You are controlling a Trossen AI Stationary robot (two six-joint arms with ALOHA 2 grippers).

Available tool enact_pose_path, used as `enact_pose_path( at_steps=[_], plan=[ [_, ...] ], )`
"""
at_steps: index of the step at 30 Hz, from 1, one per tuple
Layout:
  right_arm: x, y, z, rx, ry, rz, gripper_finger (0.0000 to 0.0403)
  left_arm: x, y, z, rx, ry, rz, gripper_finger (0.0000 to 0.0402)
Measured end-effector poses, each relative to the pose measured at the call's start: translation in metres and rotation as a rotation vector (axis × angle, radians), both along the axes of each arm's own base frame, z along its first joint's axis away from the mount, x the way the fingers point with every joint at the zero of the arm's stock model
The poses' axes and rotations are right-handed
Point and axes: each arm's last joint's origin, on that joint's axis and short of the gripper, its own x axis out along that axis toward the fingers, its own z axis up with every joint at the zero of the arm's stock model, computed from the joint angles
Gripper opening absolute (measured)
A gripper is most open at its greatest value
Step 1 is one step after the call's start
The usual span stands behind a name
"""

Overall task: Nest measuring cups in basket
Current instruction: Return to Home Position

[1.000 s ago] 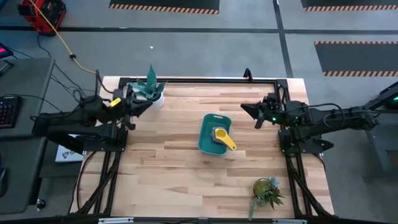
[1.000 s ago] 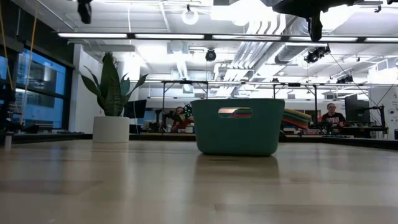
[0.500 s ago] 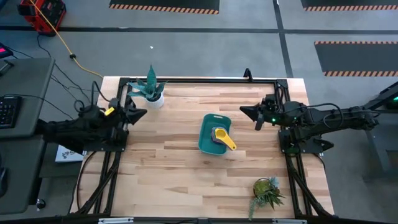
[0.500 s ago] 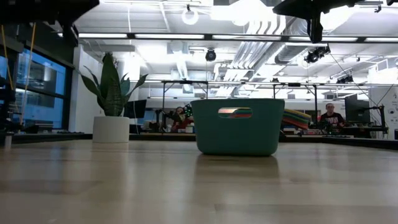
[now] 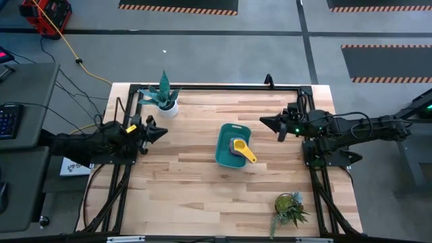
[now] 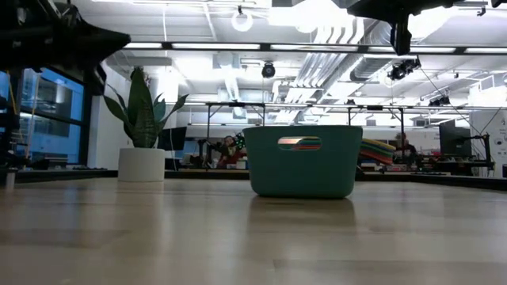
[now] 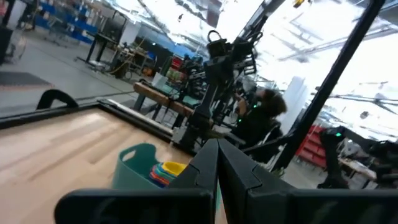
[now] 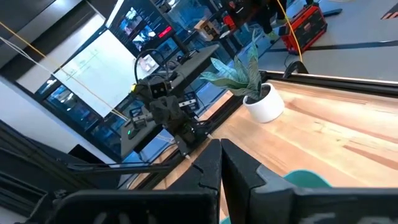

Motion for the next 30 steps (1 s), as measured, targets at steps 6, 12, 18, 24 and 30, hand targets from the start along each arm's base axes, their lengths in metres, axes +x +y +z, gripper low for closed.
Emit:
enact_pose_path(
  at_steps=[6,12,18,24,30],
  plan=[
    [0.0,0.001,-0.001,-0.044,0.018,0.015,0.0,0.0,0.0,-0.003,0.021,0.033,0.014,0.0],
    [0.0,0.003,-0.001,-0.107,0.033,0.071,0.0,0.002,0.0,-0.013,0.031,0.138,-0.006,0.0],
    [0.0,0.005,-0.001,-0.186,0.045,0.16,0.0,0.002,0.0,-0.017,0.029,0.18,-0.006,0.0],
    [-0.004,0.005,-0.002,-0.245,0.08,0.194,0.0,0.002,0.0,-0.017,0.097,0.188,0.002,0.0],
    [-0.023,0.005,-0.015,-0.266,0.078,0.21,0.0,0.002,0.0,-0.017,0.097,0.187,0.003,0.0]
  ],
)
